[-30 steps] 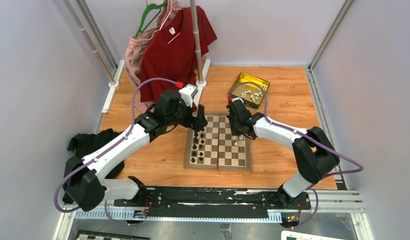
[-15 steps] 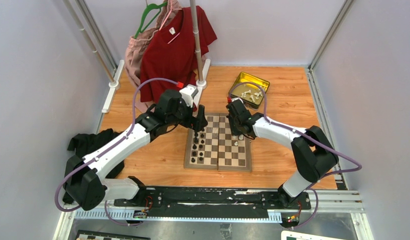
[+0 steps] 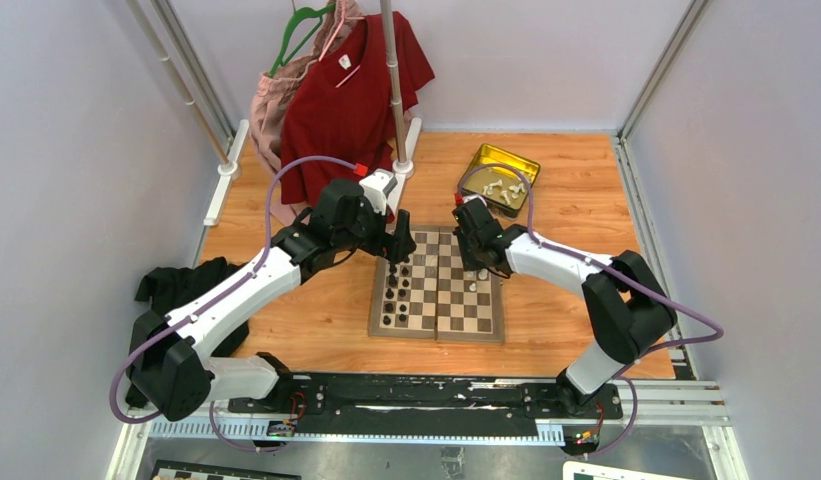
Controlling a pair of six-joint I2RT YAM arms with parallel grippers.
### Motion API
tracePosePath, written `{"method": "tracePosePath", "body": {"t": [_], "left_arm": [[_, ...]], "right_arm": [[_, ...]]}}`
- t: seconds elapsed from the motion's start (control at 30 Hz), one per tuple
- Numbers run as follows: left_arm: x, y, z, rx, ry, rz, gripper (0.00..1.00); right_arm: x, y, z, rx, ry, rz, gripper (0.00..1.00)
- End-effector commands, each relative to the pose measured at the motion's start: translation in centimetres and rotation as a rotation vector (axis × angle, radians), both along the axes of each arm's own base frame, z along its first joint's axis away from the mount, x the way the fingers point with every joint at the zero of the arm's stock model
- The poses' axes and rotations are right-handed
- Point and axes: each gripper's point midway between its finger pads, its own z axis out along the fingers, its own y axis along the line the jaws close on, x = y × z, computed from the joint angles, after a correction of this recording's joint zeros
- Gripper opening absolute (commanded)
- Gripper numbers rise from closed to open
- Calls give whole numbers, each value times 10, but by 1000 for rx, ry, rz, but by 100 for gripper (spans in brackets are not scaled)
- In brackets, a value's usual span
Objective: Set up the chess pieces on the board
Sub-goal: Place the chess piece on the chessboard, then pick up the chess piece from the storage box.
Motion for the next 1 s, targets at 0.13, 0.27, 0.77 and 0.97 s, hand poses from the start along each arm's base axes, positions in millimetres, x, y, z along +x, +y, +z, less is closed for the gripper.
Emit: {"method": "tracePosePath", "body": {"t": [0.13,0.27,0.77,0.97], "left_arm": [[4,-4,11,-25,-41,-16,98],[4,-4,14,-30,-48,-15,98],[8,-6,21,-17,-44,-17,98],[7,-4,16,9,-22,-21,98]], "right_arm": [[7,0,16,5,-22,1,25],[7,1,37,19,-40,2,26],[96,-27,132,34,-248,-154,25],[169,-43,128,5,-267,-229,25]]}}
